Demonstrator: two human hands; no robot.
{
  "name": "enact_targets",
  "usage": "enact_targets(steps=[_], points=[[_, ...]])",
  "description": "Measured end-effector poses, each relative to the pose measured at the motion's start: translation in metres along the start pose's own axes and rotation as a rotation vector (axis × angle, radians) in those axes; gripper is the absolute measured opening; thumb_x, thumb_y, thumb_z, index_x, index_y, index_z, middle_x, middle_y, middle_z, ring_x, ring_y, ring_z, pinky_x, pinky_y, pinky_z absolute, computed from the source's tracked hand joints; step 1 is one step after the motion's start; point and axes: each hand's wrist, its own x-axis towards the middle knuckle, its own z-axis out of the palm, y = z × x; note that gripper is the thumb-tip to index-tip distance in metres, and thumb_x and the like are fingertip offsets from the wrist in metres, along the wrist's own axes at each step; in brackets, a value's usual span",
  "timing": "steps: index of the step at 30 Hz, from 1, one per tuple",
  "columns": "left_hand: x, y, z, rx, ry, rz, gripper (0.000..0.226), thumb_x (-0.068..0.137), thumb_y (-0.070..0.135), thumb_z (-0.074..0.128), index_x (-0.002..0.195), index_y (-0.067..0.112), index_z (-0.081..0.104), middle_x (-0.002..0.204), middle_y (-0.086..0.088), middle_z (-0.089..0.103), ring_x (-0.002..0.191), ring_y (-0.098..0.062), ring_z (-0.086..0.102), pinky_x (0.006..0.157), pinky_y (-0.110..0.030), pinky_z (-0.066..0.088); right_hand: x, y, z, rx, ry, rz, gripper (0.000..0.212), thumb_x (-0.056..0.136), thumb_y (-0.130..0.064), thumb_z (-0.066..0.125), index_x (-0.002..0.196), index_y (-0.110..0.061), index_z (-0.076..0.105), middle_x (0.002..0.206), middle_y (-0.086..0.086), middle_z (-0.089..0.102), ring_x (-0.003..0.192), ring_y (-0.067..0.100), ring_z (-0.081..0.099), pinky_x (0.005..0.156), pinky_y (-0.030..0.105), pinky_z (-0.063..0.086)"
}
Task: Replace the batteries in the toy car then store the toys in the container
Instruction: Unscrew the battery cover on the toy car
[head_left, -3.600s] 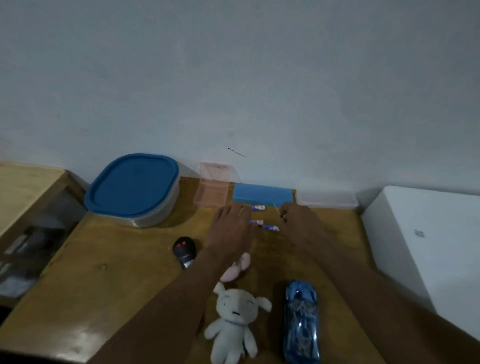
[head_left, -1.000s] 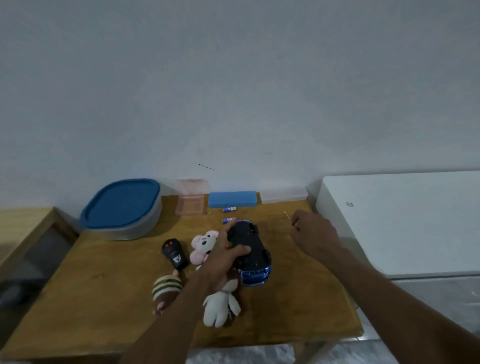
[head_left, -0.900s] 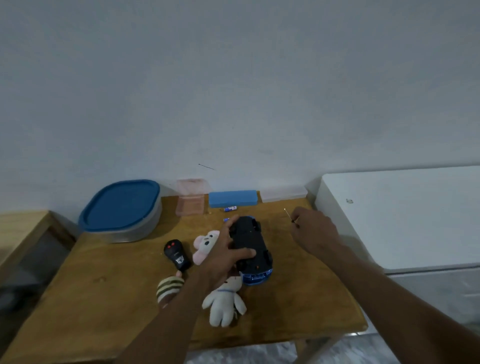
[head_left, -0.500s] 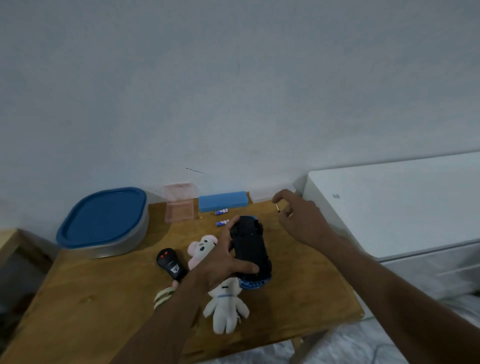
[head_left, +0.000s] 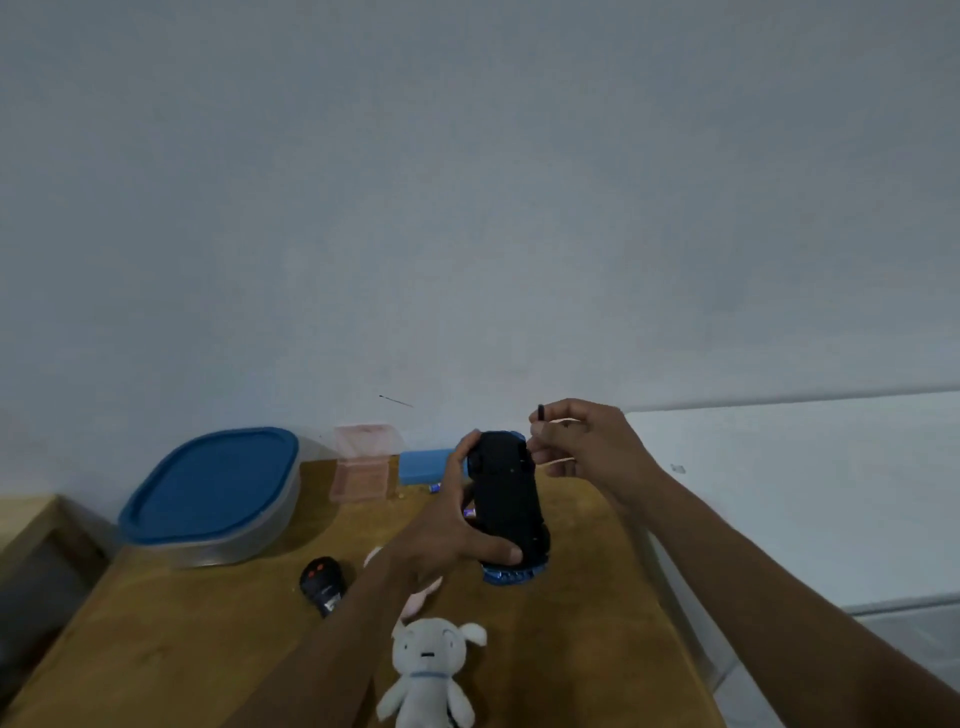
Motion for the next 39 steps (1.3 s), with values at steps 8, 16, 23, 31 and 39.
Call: enact_targets(steps=[8,16,23,31,39], points=[[0.012,0.024,0.01,0.056,0.058,0.009,0.14,0.062,-0.003,0.086,0.141,0.065,-0.008,0.15,-0.008,0.038,0.122,-0.025,0.056,0.094,-0.045,0.054,0.014,0.001,-0.008,0.004,0.115,-0.181,0.012,0.09,-0.013,0.064,0.096,-0.016,0.074,0.085,0.007,0.073,0.076,0.019,0.068,0.071,0.028,0.059],[0.015,0.039,0.013,0.044,0.106,0.034,0.134,0.064,-0.009,0.082,0.141,0.064,0.0,0.144,-0.007,0.04,0.12,-0.028,0.057,0.092,-0.044,0.055,0.018,-0.008,-0.011,0.023,0.116,-0.31,0.019,0.09,-0.005,0.061,0.107,-0.015,0.059,0.079,0.013,0.073,0.076,0.022,0.071,0.071,0.03,0.06],[0.017,0.049,0.011,-0.01,0.149,0.062,0.129,0.054,-0.002,0.087,0.127,0.077,0.016,0.146,-0.008,0.037,0.125,-0.035,0.053,0.096,-0.059,0.049,0.023,-0.013,-0.012,0.017,0.117,-0.372,0.01,0.096,-0.016,0.054,0.102,-0.014,0.062,0.081,0.009,0.073,0.075,0.02,0.071,0.074,0.032,0.06],[0.016,0.053,0.01,-0.032,0.134,0.049,0.131,0.058,-0.009,0.083,0.137,0.068,0.013,0.141,-0.006,0.039,0.12,-0.036,0.057,0.092,-0.056,0.053,0.026,-0.011,-0.008,-0.109,0.109,-0.428,0.01,0.097,-0.017,0.054,0.101,-0.013,0.062,0.082,0.007,0.073,0.073,0.016,0.071,0.073,0.033,0.061],[0.016,0.052,0.01,-0.05,0.116,0.039,0.13,0.057,-0.009,0.084,0.136,0.069,0.016,0.143,-0.009,0.038,0.116,-0.036,0.06,0.09,-0.06,0.052,0.026,-0.008,-0.007,-0.107,0.105,-0.433,0.009,0.097,-0.016,0.054,0.1,-0.013,0.062,0.082,0.007,0.073,0.072,0.016,0.071,0.074,0.036,0.061]])
